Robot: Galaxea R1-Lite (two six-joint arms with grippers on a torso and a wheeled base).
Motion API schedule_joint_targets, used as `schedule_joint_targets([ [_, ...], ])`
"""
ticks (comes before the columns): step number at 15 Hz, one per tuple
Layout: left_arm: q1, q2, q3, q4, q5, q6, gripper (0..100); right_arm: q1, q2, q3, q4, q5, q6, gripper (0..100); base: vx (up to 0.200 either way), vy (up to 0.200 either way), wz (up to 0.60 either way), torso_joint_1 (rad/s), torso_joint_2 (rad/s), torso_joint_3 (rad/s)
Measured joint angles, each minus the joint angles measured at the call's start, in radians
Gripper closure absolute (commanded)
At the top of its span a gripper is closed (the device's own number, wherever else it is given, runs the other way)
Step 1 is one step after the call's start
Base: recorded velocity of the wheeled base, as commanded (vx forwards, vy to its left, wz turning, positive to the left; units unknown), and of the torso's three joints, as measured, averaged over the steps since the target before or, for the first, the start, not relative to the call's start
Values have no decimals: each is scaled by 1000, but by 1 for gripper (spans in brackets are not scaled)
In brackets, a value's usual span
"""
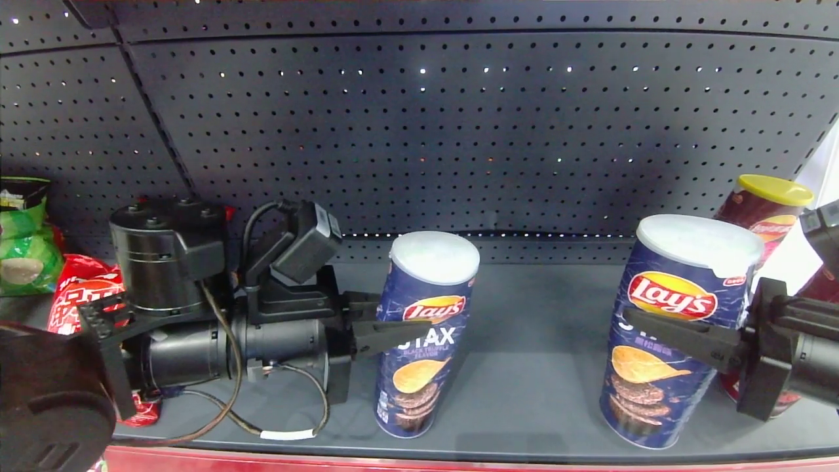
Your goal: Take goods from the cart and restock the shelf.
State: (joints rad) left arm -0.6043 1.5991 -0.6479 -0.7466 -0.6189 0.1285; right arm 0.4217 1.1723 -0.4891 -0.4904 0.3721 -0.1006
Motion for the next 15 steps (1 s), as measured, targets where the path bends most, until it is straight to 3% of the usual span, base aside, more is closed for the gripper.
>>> schedule_joint_targets([
  [7,-13,89,-70,-28,-1,-1,100,-1,0,5,0,2,0,100,0,0,0,0,0,0],
  [15,-30,77,-9,-33,-1,-3,100,0,0,9,0,2,0,100,0,0,0,0,0,0],
])
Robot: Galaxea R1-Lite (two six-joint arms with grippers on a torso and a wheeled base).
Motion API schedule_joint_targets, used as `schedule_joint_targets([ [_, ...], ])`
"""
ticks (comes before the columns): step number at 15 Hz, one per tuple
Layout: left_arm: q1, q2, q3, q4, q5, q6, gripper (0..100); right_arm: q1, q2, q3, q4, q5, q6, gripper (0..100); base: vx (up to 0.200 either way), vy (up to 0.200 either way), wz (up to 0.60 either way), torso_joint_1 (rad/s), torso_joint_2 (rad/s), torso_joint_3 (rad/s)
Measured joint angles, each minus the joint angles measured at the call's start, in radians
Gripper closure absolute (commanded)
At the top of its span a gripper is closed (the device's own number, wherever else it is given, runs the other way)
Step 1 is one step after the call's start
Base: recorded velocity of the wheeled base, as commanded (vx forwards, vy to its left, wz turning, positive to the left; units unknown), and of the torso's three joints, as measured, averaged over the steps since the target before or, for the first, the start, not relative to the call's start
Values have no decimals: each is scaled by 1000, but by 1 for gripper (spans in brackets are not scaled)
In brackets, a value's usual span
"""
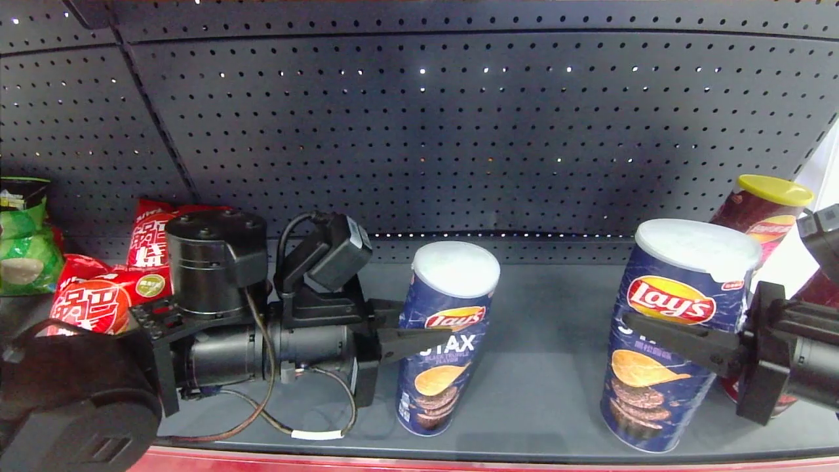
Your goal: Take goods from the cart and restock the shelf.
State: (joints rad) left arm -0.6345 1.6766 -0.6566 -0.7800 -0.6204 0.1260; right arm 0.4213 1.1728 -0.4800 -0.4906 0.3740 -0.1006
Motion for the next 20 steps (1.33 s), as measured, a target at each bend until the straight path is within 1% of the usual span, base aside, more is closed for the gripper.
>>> schedule_joint_targets([
  [1,8,-6,14,0,-1,0,0,0,0,0,0,0,0,100,0,0,0,0,0,0],
  [3,27,-15,36,15,0,0,0,0,0,2,0,0,0,100,0,0,0,0,0,0],
  [6,56,-22,42,10,-2,0,0,1,-1,10,0,0,0,100,0,0,0,0,0,0],
  [11,67,-31,57,9,-2,3,0,0,-3,12,0,0,0,100,0,0,0,0,0,0],
  [18,129,-49,94,9,0,9,0,0,-3,13,0,0,0,100,0,0,0,0,0,0],
  [20,135,-64,105,9,0,9,0,0,-3,12,0,0,-1,100,0,0,0,0,0,0],
])
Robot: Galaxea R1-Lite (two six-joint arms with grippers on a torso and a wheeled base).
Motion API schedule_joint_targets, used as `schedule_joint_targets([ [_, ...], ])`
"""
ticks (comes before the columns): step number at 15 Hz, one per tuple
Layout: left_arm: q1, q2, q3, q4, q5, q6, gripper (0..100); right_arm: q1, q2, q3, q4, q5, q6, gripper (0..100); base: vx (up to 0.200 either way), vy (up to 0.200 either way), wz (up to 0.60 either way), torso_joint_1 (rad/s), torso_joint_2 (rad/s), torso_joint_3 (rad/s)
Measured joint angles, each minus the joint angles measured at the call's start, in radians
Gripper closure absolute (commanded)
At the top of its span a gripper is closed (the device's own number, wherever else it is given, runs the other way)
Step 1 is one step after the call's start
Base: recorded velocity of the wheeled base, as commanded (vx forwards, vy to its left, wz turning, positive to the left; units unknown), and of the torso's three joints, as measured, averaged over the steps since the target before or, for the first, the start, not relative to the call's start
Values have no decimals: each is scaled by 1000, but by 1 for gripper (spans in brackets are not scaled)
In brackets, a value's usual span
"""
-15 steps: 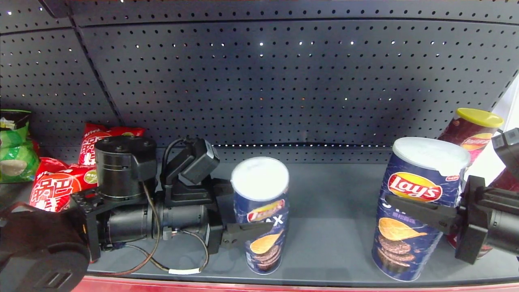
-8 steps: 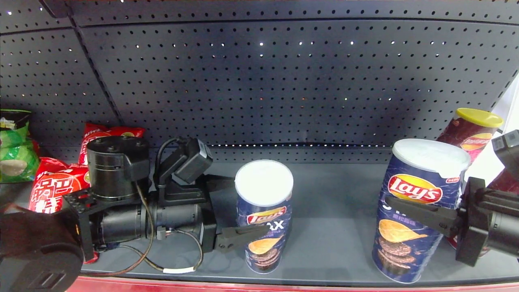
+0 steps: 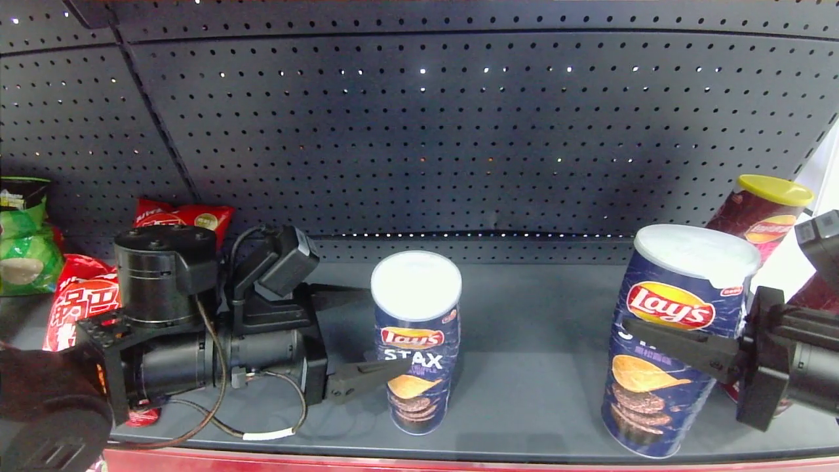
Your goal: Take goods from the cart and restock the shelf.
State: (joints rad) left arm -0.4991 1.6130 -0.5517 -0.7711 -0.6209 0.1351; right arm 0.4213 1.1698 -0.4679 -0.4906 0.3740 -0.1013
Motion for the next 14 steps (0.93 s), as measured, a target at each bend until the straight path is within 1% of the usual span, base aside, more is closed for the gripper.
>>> schedule_joint_targets([
  [3,-8,-45,25,0,-1,-1,0,1,0,0,0,0,-1,100,0,0,0,0,0,0],
  [4,-27,-71,31,0,0,-1,0,1,0,0,0,0,-2,100,0,0,0,0,0,0],
  [5,-49,-97,36,3,17,-3,0,7,0,0,0,-1,0,100,0,0,0,0,0,0],
  [6,-77,-134,40,8,65,-10,0,16,0,0,1,-1,0,100,0,0,0,0,0,0],
  [7,-99,-176,42,11,133,-30,0,22,0,1,1,-3,0,100,0,0,0,0,0,0],
  [8,-109,-224,45,16,194,-58,0,25,0,2,2,-3,0,100,0,0,0,0,0,0],
  [9,-97,-280,47,18,237,-87,0,26,-1,3,2,-8,0,100,0,0,0,0,0,0],
  [10,-55,-328,49,19,256,-104,0,26,0,3,3,-10,-1,100,0,0,0,0,0,0],
  [11,15,-373,51,23,267,-112,0,26,1,2,4,-10,-1,100,0,0,0,0,0,0],
  [14,333,-536,81,41,287,-124,0,26,8,-11,3,-12,-1,100,0,0,0,0,0,0],
])
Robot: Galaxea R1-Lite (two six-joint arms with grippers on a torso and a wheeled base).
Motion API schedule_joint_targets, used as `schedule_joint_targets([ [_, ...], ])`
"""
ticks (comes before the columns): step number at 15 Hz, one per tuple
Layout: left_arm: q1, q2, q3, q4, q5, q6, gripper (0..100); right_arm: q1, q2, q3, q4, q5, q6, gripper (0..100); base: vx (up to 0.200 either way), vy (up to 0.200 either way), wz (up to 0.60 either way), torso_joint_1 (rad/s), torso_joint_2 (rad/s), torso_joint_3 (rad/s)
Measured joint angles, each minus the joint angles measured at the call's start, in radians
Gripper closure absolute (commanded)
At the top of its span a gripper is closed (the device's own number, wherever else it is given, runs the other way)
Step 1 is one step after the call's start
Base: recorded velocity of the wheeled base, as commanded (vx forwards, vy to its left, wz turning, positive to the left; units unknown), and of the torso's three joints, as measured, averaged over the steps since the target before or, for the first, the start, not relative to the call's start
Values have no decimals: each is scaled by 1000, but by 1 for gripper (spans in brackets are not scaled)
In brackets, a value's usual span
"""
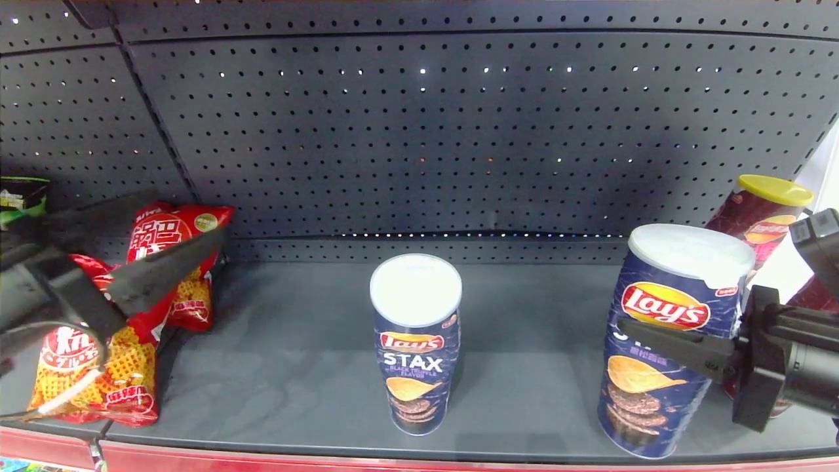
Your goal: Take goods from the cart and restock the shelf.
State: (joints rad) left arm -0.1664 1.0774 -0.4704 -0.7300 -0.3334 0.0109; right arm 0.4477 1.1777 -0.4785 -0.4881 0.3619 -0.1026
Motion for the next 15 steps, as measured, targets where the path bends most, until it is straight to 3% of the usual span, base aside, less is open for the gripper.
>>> schedule_joint_targets([
  [3,236,-249,153,48,1,-6,0,-1,2,-11,0,-13,0,100,0,0,0,0,0,0],
  [5,321,-452,294,141,10,-20,0,-3,3,-21,-1,-14,0,100,0,0,0,0,0,0],
  [8,380,-749,407,484,100,-36,0,-8,2,-31,-3,-15,0,100,0,0,0,0,0,0],
  [10,400,-882,444,679,301,-27,0,-9,-3,-33,-4,-16,0,100,0,0,0,0,0,0],
  [11,406,-918,452,748,349,-24,0,-9,-6,-33,-4,-16,0,100,0,0,0,0,0,0],
  [15,418,-977,467,736,347,-24,0,-15,-27,-22,-4,-13,0,100,0,0,0,0,0,0],
])
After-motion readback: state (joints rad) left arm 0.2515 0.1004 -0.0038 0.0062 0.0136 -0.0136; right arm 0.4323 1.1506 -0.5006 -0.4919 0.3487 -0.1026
